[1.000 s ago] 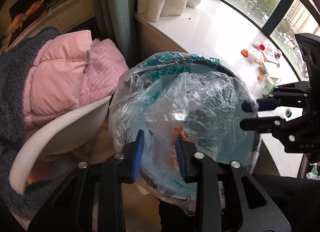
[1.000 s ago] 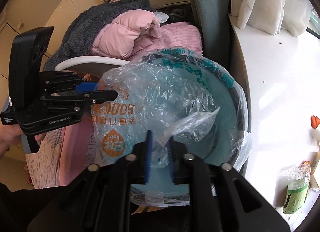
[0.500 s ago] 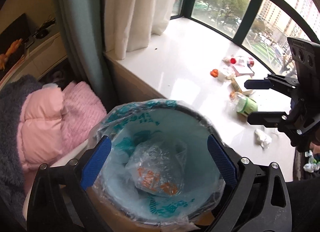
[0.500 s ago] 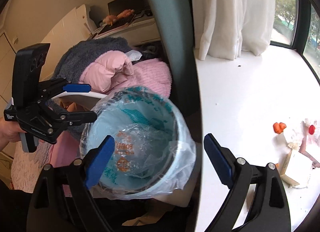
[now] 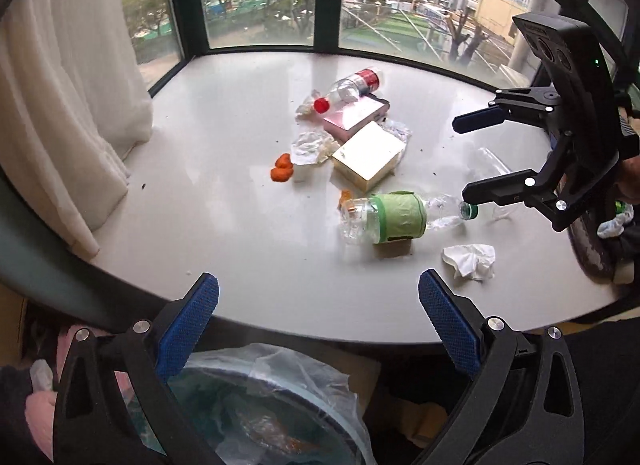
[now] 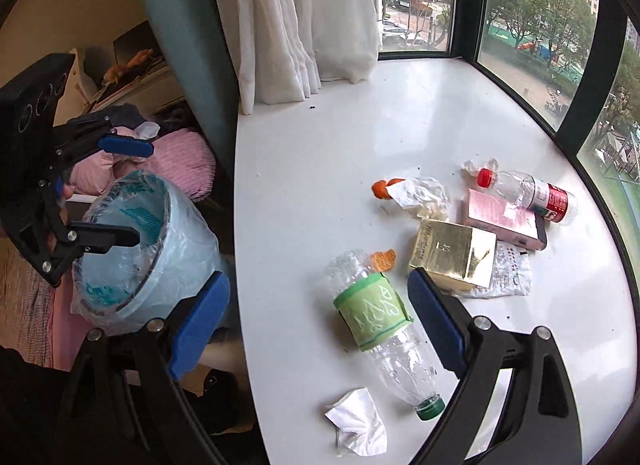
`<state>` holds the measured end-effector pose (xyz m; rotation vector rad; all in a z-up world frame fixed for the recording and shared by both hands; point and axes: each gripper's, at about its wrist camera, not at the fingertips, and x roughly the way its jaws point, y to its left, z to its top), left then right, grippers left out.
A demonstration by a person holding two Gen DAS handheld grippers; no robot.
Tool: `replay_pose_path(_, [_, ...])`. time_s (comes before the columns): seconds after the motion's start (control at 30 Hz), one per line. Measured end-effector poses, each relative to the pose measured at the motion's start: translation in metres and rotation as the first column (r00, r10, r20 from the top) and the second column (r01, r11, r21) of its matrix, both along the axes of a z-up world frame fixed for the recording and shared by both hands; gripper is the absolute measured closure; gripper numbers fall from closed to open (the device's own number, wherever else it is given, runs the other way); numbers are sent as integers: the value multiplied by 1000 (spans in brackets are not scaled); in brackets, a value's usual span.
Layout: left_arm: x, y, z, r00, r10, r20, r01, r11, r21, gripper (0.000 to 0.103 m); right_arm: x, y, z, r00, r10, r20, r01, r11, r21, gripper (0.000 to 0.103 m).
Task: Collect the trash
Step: 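Grasp the green-labelled clear bottle with the right gripper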
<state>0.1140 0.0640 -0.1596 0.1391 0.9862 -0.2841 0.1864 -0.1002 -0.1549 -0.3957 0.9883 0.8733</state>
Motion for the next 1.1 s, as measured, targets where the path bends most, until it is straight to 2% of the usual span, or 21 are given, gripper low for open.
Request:
replay_pose_path(0.23, [50,-47,-32,978,-205,-46,207,977,52,6,8,-32,-34,999,-17,-41,15,999,-51,15])
replay_pose_path(0.43, [85,-69,-61,947,-305,-99,314,946,86,6,22,-44,-59,997,-18,-74,14,998,-58,16])
replay_pose_path(0.6, [106,-81,-86,909,-390,-148,407,907,110,6,33,-45,-83,995,35,-95,-43,996,-82,16])
replay_pose_path(0.77, [119,-95,-116,838,-497,-225,532,836,137,6,42,-40,-107,987,94,-131,-109,988,-106,15])
replay_pose_path(0.97, [130,-109,-136,744,-614,-264,665,718,203,6,47,-32,-129,968,178,-175,-200,972,-120,16])
replay_pose_path(1.1, [139,-118,-147,685,-672,-283,726,660,191,6,51,-27,-139,955,226,-190,-252,960,-125,16])
